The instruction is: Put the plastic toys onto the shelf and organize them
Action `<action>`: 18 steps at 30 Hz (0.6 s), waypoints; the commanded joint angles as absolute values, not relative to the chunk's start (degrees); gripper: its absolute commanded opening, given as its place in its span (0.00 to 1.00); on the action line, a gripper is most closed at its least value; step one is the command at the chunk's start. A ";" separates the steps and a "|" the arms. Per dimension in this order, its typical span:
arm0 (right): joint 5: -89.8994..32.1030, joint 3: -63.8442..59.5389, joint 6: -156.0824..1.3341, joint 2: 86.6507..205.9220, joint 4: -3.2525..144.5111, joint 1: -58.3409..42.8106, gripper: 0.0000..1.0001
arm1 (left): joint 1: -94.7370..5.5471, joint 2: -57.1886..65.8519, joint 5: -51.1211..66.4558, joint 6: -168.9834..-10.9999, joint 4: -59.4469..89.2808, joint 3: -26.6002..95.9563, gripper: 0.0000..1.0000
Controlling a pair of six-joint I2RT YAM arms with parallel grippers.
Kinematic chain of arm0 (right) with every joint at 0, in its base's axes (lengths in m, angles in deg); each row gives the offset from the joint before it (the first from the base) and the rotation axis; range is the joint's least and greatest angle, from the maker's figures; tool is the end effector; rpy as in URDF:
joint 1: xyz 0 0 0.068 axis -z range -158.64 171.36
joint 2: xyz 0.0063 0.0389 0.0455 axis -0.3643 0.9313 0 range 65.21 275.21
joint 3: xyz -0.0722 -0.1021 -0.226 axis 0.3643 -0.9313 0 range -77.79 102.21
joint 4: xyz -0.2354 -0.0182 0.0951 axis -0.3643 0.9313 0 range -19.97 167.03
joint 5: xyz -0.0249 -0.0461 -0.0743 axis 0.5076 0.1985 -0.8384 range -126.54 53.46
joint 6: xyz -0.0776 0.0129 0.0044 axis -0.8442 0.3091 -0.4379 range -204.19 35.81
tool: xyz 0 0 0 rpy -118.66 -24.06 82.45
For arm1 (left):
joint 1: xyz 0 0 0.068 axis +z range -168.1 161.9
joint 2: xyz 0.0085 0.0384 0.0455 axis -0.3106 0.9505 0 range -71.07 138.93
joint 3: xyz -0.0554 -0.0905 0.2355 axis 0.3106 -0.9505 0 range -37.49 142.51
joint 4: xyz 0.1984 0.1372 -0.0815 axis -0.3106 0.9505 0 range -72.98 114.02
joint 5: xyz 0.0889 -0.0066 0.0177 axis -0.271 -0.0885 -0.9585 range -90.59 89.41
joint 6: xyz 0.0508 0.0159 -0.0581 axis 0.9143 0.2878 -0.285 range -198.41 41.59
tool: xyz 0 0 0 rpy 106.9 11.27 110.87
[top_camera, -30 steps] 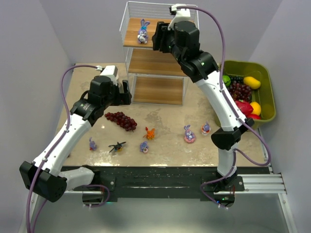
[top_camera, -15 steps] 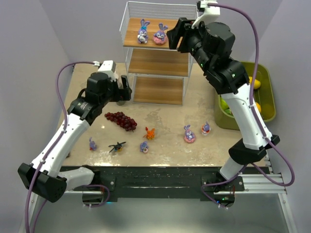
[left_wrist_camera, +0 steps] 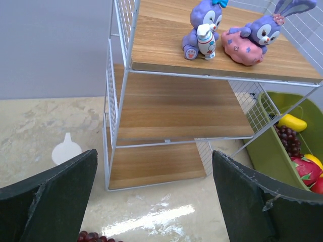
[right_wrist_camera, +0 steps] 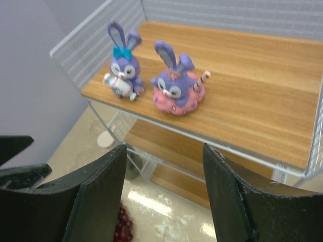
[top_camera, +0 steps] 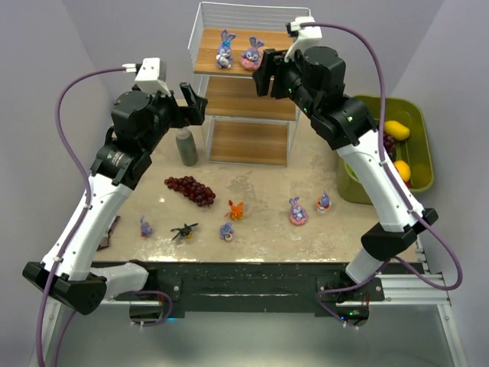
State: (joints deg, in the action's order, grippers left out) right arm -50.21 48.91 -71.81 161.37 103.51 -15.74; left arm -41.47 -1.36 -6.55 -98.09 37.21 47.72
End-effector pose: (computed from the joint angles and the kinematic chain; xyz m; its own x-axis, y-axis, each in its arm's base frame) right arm 0.2970 0.2049 0.5262 -0.1254 0.1664 -0.9780 -0.3800 0.9026 0.2023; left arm 0.2666 -0.1076 0.4567 -0.1716 -0.2907 -0.9413 0.2570 0.9092 -0.3276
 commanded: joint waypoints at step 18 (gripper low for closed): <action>-49.37 -7.27 -60.28 132.37 110.74 -15.55 0.79 | -41.21 -5.07 -4.55 -96.96 31.70 35.64 1.00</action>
